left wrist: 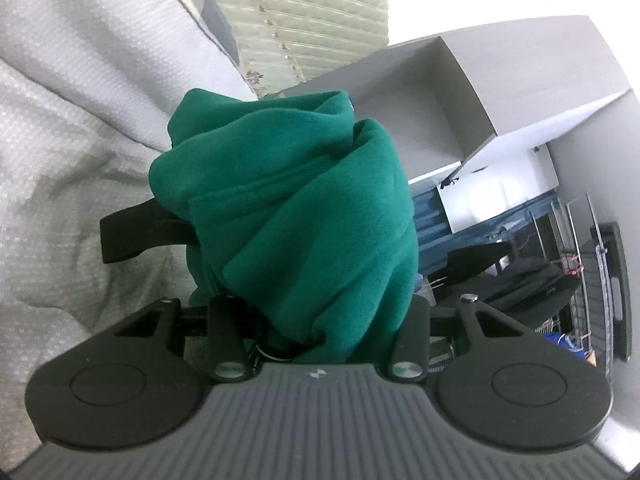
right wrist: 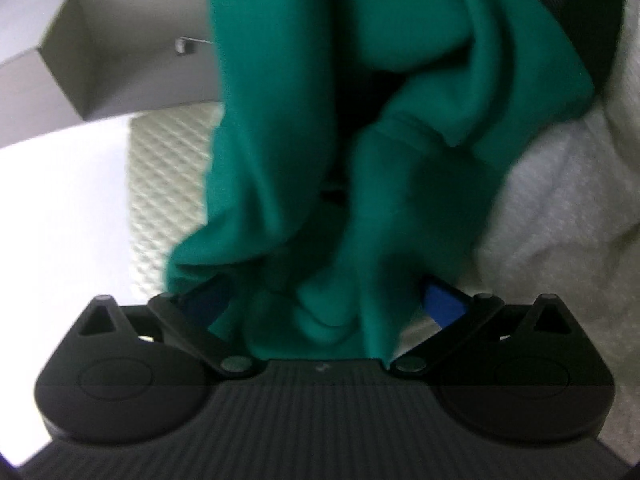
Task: Fold large clothes
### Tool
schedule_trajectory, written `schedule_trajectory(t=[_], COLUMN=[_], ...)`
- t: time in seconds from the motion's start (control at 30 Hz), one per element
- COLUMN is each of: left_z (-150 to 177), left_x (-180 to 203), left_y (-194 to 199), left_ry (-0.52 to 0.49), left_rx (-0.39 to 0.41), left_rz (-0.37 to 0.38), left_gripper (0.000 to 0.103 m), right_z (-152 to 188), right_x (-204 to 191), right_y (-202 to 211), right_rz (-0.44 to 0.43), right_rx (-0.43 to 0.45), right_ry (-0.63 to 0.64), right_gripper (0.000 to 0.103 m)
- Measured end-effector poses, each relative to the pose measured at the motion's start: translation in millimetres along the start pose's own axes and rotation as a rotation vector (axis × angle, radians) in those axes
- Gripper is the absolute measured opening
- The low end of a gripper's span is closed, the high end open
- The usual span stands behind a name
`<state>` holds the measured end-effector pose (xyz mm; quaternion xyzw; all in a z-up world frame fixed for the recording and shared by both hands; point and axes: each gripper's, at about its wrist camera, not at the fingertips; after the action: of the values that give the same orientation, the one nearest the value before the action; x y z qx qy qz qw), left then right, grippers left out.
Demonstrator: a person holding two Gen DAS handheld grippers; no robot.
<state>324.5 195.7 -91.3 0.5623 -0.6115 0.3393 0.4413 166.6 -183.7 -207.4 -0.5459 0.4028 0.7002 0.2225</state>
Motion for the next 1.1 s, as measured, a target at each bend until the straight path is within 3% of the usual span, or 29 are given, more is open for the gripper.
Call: schedule_trajectory(t=[0.17, 0.37, 0.57, 0.77, 0.8, 0.83, 0.9, 0.93, 1.1], left_z=[-1.0, -2.3, -1.9, -0.3, -0.6, -1.3, -0.9, -0.2, 1.2], left_x=[-2.6, -5.7, -8.5, -6.9, -7.9, -9.4, -10.2, -9.3, -2.9], left_y=[-4.0, -7.0, -10.2, -12.7, -12.8, -13.4, -15.0, -16.1, -15.1], left_ry=[0.018, 0.038, 0.053, 0.008, 0.006, 0.007, -0.009, -0.025, -0.073], left_rx=[0.007, 0.012, 0.016, 0.012, 0.014, 0.014, 0.015, 0.016, 0.020], left_rz=[-0.004, -0.009, -0.024, -0.046, -0.052, -0.056, -0.066, -0.066, -0.034], left_gripper=[0.050, 0.050, 0.050, 0.050, 0.050, 0.050, 0.048, 0.048, 0.047], right_z=[-0.6, -15.3, -26.8, -40.2, -40.9, -42.8, -50.7, -53.9, -63.7], right_x=[19.6, 4.0, 12.1, 3.3, -0.1, -2.9, -12.6, -16.8, -36.6], right_y=[-5.0, -8.2, -15.6, -48.3, -53.2, -56.6, -64.7, -66.2, -66.2], right_rz=[0.112, 0.026, 0.057, 0.061, 0.055, 0.042, 0.014, 0.012, -0.034], right_rx=[0.054, 0.143, 0.241, 0.332, 0.330, 0.326, 0.312, 0.307, 0.307], right_ry=[-0.044, -0.031, -0.042, 0.063, 0.087, 0.113, 0.169, 0.194, 0.279], right_gripper=[0.103, 0.103, 0.103, 0.103, 0.098, 0.071, 0.051, 0.044, 0.036])
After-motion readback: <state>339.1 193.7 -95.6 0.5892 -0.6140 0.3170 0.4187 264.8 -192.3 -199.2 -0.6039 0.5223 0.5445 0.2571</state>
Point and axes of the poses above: each gripper's, at about its wrist camera, not at the fingertips, and y roughly against the way its jaws point, x to its right, z to its underside, and after that the axes turned 11 degrees about x, right-handed
